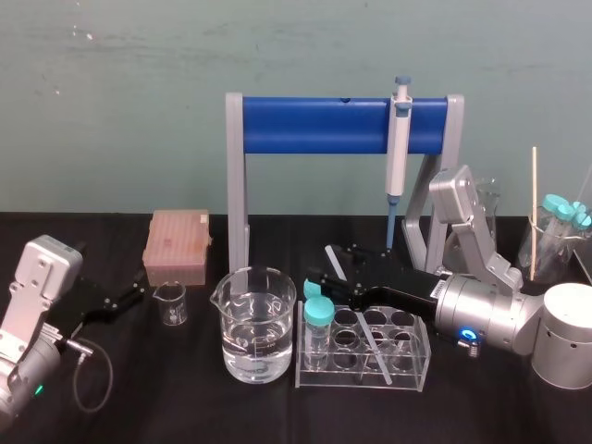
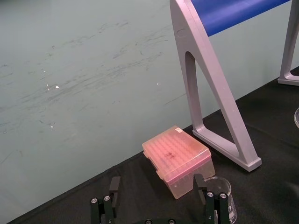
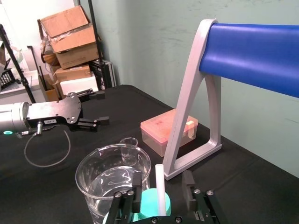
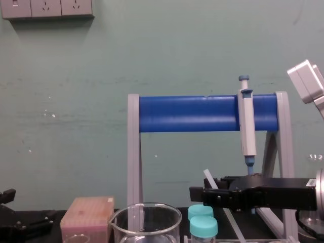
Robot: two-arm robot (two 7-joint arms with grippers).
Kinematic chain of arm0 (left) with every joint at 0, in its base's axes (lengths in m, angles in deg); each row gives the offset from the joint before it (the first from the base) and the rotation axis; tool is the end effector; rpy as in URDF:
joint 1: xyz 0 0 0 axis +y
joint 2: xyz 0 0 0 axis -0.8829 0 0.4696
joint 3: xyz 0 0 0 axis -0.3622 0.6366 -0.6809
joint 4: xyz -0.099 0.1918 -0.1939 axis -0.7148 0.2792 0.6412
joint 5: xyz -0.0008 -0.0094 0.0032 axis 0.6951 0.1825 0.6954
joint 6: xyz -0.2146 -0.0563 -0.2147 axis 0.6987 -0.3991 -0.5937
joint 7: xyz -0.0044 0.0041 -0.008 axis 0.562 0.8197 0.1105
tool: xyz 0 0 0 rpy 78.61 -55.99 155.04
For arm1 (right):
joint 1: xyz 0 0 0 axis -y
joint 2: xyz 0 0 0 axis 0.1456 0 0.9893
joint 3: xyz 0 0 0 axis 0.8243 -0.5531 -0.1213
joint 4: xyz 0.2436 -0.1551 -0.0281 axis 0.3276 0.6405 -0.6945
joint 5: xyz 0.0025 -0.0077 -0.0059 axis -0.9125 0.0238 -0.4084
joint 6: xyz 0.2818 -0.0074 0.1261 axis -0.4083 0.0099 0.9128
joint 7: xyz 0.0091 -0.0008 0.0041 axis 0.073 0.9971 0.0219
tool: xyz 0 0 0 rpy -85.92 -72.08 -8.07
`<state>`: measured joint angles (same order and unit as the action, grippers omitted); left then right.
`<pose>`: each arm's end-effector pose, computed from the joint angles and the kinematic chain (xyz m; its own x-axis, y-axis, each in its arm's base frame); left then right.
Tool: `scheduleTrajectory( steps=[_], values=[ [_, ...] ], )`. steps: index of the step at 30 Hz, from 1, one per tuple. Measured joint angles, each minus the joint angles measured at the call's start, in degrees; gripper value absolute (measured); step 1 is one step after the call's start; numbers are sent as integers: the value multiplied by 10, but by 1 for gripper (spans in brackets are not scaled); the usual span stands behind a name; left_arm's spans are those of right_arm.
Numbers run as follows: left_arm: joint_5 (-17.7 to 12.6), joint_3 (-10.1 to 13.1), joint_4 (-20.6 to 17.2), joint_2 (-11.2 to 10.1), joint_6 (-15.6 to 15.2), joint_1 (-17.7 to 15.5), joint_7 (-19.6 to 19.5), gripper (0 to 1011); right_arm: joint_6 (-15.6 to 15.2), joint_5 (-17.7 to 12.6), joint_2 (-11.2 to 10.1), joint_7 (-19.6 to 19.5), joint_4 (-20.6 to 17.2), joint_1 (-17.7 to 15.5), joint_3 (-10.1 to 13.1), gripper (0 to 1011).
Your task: Pick up the stirring rod with one hand, then place it down.
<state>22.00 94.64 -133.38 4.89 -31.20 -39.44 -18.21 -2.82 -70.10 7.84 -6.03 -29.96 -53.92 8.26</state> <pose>0.3581 0.0826 -0.3022 0.2922 0.8803 0.3737 -0.9553 0.2872 0.0703 0.4320 -0.0200 -0.2476 0.8222 -0.5692 -0.0030 0.5618 0.8123 -0.1564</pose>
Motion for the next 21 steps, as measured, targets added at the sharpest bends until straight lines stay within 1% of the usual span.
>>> scheduleTrajectory(
  steps=[5, 7, 8, 10, 11, 12, 13, 16, 21],
  values=[
    [0, 0, 0, 0, 0, 0, 0, 1000, 0, 0, 0, 0, 0, 0, 0, 418],
    [0, 0, 0, 0, 0, 0, 0, 1000, 0, 0, 0, -1, 0, 0, 0, 330],
    [0, 0, 0, 0, 0, 0, 0, 1000, 0, 0, 0, -1, 0, 0, 1, 308],
    [0, 0, 0, 0, 0, 0, 0, 1000, 0, -1, 0, -1, 0, 0, 1, 226],
    [0, 0, 0, 0, 0, 0, 0, 1000, 0, -1, 0, -1, 0, 0, 1, 217],
    [0, 0, 0, 0, 0, 0, 0, 1000, 0, -1, 0, -1, 0, 0, 1, 171],
    [0, 0, 0, 0, 0, 0, 0, 1000, 0, -1, 0, -1, 0, 0, 1, 171],
    [0, 0, 0, 0, 0, 0, 0, 1000, 0, -1, 0, -1, 0, 0, 1, 70],
    [0, 0, 0, 0, 0, 0, 0, 1000, 1, -1, 0, -1, 0, -1, 1, 70]
  ],
)
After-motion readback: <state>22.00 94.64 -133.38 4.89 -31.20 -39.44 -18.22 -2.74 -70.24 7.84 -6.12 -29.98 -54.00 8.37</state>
